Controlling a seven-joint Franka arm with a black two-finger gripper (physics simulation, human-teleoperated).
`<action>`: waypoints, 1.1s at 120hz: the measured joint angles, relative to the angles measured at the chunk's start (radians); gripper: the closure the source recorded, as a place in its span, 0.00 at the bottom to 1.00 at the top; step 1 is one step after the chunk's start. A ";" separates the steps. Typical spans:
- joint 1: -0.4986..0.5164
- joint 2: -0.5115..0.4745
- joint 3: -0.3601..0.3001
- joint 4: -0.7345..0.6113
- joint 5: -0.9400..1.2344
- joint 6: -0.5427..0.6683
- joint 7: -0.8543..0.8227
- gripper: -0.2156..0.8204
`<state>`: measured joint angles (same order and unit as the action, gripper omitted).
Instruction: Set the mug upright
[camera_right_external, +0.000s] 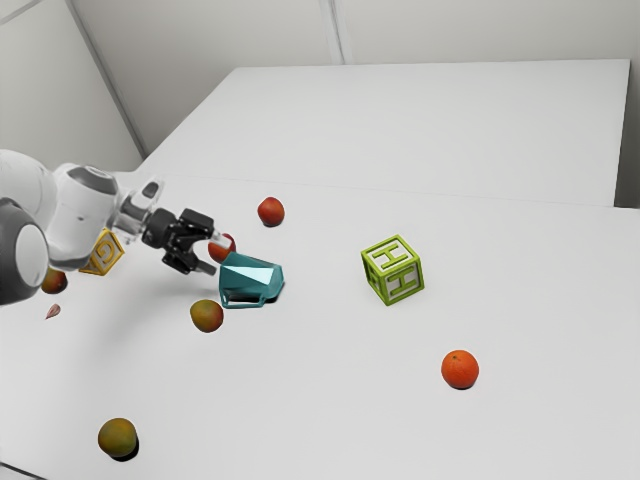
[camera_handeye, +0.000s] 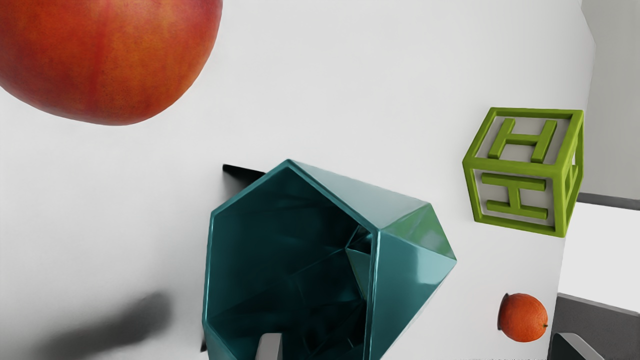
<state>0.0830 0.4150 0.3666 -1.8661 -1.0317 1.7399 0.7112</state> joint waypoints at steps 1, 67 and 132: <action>0.000 0.001 0.000 0.000 -0.004 -0.001 0.005 0.23; -0.010 0.021 -0.009 -0.089 -0.176 -0.032 0.216 0.29; -0.010 0.003 -0.011 -0.112 -0.224 -0.039 0.301 0.92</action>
<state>0.0728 0.4180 0.3558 -1.9779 -1.2554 1.7014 1.0121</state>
